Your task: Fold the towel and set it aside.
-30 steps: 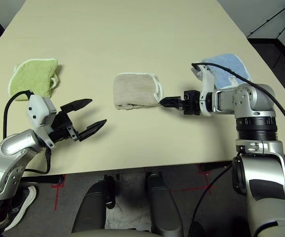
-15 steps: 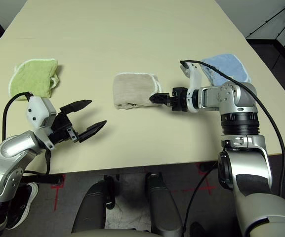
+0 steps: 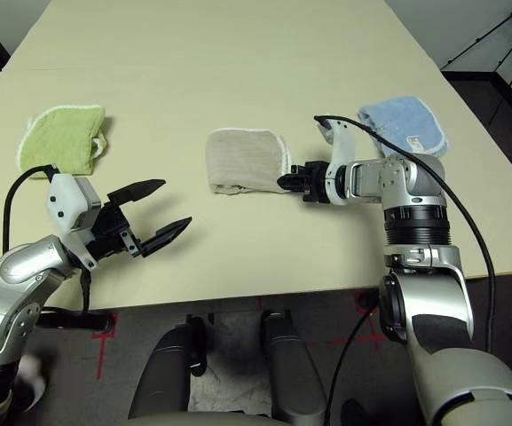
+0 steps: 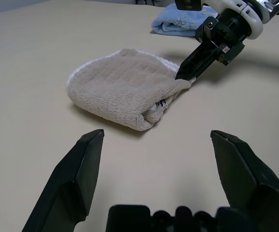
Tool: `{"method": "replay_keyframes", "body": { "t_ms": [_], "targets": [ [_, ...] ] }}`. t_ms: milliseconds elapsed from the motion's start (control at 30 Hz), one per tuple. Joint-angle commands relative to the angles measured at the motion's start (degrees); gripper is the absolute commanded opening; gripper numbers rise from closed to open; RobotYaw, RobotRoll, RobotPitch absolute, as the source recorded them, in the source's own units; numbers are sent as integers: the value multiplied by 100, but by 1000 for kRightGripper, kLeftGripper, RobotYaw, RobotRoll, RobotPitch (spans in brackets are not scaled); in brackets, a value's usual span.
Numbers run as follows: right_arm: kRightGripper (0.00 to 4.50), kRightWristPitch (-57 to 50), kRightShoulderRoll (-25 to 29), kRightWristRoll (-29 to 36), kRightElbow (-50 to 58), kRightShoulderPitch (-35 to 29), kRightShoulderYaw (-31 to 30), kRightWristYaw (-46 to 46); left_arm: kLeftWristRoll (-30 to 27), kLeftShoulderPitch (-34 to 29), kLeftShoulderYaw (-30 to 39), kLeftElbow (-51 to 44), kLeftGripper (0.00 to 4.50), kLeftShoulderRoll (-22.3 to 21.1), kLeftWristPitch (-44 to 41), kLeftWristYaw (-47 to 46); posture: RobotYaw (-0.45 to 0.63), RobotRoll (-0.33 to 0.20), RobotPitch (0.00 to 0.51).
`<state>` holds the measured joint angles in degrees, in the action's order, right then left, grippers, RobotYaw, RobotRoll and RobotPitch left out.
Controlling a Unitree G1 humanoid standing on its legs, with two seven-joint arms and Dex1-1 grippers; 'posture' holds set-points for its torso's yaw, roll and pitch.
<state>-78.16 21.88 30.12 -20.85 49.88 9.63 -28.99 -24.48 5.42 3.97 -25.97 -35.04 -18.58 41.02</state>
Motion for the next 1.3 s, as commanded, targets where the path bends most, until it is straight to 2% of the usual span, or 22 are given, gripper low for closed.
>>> {"method": "replay_keyframes", "body": {
  "t_ms": [33, 267, 567, 1000, 1300],
  "targets": [
    [12, -14, -50, -56, -117, -145, 13, 92, 20, -21, 34, 21, 4500, -58, -36, 31, 0, 0, 208],
    [12, 237, -131, 142, 44, -135, 203, -66, -5, -11, 158, 80, 4500, -27, -71, -53, -8, 0, 208],
    [12, 890, -128, 188, 67, -2, 153, -369, -75, 4, 545, 226, 4500, 207, -286, -557, -24, 0, 205],
    [12, 2627, -287, -162, -911, 600, 134, -386, -76, -331, 675, 95, 4500, 264, -352, -713, -18, 0, 201],
    [12, 3546, -325, -357, -1416, 814, 224, -236, -86, -306, 651, 91, 4500, 246, -403, -715, -24, 0, 201]
  ]
}}
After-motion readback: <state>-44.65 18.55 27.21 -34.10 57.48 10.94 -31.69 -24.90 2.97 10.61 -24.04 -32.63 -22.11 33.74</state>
